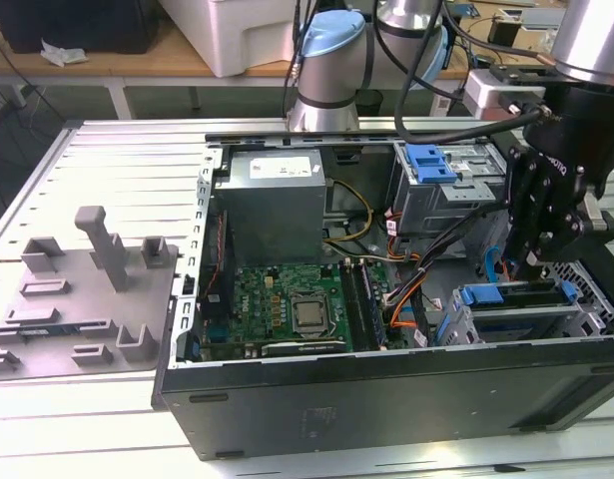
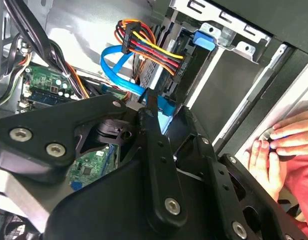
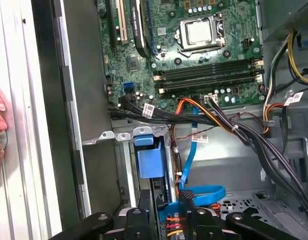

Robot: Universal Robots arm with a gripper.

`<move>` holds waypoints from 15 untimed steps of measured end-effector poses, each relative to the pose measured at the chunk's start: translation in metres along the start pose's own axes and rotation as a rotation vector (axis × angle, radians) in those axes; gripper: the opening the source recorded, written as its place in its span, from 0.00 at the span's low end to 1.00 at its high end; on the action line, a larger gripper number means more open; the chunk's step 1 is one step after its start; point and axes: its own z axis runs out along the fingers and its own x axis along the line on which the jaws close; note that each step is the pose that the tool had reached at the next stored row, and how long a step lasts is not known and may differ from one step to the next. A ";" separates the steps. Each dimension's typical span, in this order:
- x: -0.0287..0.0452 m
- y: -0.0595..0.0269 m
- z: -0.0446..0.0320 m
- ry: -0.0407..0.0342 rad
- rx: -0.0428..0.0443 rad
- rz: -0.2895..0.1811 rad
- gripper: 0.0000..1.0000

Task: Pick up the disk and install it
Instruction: 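Insert the second disk wire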

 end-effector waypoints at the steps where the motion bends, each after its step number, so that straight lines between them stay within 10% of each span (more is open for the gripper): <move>1: 0.0000 -0.0001 0.0000 -0.0004 0.0030 -0.021 0.36; 15: 0.0012 -0.0007 0.0004 -0.0013 0.0102 -0.069 0.36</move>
